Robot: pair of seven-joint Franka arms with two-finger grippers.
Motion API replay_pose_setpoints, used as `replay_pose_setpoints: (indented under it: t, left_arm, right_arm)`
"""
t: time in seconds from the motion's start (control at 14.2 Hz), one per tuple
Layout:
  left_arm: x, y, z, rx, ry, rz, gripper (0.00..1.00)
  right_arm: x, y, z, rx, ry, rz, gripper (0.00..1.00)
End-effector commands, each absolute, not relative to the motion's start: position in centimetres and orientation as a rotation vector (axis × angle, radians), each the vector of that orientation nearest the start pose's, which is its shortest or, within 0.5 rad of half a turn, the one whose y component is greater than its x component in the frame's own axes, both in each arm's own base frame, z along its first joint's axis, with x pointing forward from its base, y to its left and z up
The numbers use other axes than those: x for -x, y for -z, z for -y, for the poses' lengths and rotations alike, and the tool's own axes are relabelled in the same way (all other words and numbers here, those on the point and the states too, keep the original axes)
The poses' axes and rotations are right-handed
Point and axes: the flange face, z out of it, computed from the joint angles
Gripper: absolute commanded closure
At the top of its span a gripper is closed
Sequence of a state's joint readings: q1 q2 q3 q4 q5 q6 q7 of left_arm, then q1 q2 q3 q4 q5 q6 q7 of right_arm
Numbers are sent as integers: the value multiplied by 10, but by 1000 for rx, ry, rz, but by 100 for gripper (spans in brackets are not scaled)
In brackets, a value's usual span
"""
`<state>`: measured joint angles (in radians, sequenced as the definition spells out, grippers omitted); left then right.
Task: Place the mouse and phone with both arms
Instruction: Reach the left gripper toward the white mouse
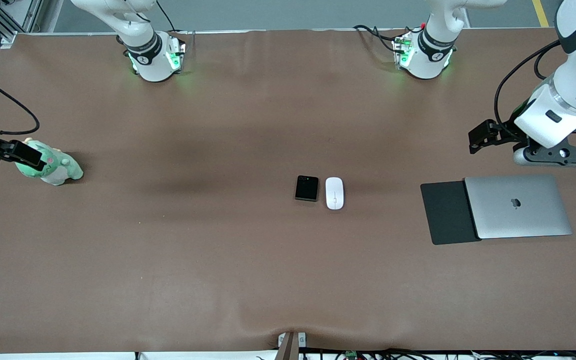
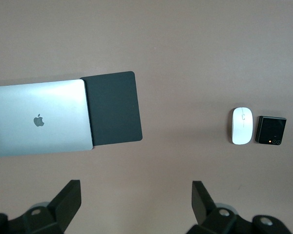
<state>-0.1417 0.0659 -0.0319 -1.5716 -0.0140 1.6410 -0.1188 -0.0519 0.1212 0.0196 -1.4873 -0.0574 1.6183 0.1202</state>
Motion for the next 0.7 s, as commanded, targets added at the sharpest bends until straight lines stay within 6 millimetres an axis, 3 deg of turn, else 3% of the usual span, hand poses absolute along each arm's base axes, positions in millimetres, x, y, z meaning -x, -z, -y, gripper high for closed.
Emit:
replay_pose_setpoints:
  t: [0.0, 0.35, 0.49, 0.63]
  left_arm:
    - [-574, -596, 103, 3127, 11, -85, 0]
    - [-575, -596, 105, 3127, 13, -83, 0]
    - [-573, -590, 120, 3124, -2, -48, 0]
    - [-569, -581, 148, 3122, -20, -64, 0]
  right_arm:
    - [-589, -603, 26, 3196, 31, -224, 0]
    - [-589, -603, 26, 3193, 31, -224, 0]
    - [-589, -603, 27, 3193, 31, -226, 0]
    - [-589, -602, 25, 3192, 28, -219, 0]
